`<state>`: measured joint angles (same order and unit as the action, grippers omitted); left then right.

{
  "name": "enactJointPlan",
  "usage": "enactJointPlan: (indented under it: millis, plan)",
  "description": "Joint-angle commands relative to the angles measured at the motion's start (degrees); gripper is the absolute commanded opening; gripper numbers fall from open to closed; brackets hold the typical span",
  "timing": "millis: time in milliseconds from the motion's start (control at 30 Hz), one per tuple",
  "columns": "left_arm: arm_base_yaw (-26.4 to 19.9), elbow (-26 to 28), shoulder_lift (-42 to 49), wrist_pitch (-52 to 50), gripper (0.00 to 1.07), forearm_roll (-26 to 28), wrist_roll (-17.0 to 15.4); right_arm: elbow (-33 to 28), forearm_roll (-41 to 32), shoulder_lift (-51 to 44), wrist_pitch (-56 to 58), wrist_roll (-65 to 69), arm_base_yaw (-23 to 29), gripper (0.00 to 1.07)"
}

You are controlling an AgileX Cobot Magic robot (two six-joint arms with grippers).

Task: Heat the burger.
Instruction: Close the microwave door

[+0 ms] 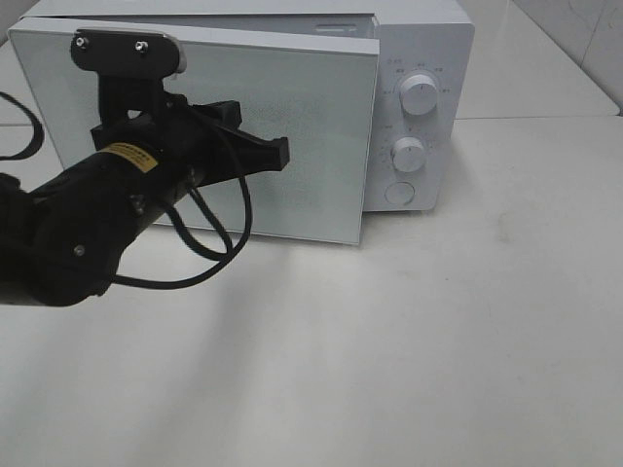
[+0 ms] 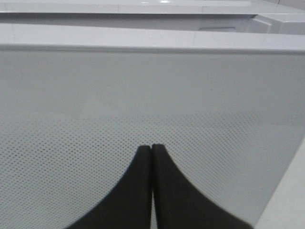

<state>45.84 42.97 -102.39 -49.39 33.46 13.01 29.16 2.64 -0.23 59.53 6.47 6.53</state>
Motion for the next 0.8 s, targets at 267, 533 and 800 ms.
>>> enactJointPlan:
  millis: [267,533,800]
  plan:
    - [0.63,11.75,-4.93,6.70,0.00,7.28,6.82,-0.06,-0.23,-1.49,-0.06,-0.52,-0.34,0.74]
    - [0.63,18.39,-8.42,9.28,0.00,10.31,10.37,-0.06,-0.23,-1.49,-0.06,-0.52,-0.34,0.74]
    - [0.40,22.86,-11.57,10.49,0.00,11.80,11.63,-0.06,-0.23,-1.49,-0.06,-0.52,-0.34,0.74]
